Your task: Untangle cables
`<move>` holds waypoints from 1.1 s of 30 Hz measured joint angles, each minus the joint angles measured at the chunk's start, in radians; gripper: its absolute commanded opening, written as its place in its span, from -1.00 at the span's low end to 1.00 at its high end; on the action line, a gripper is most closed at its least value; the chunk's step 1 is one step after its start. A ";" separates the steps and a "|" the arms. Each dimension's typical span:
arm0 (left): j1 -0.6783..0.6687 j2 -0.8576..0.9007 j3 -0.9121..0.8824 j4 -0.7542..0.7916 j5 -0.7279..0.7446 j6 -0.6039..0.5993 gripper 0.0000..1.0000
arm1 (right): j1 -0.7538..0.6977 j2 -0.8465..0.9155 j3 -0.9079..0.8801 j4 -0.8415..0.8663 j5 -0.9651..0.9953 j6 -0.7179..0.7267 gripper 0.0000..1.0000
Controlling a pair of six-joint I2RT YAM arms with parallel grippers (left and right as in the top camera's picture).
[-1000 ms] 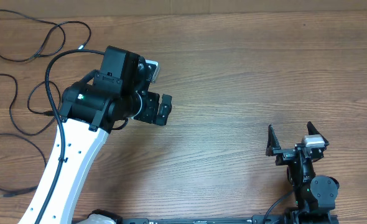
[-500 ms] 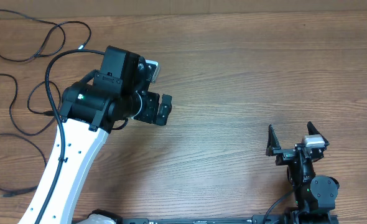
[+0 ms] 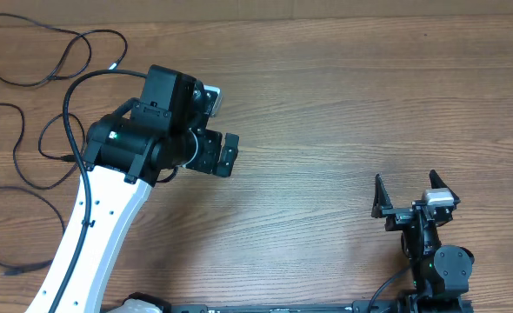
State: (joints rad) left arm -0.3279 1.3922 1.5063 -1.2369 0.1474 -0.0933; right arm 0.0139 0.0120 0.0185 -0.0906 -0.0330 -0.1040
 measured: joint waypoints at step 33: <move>0.378 -1.085 -1.041 0.603 0.005 0.161 0.99 | 0.000 0.000 0.000 0.001 0.000 0.000 1.00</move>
State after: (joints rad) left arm 0.0505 0.3073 0.4652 -0.6338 0.1528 0.0681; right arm 0.0139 0.0120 0.0185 -0.0898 -0.0330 -0.1043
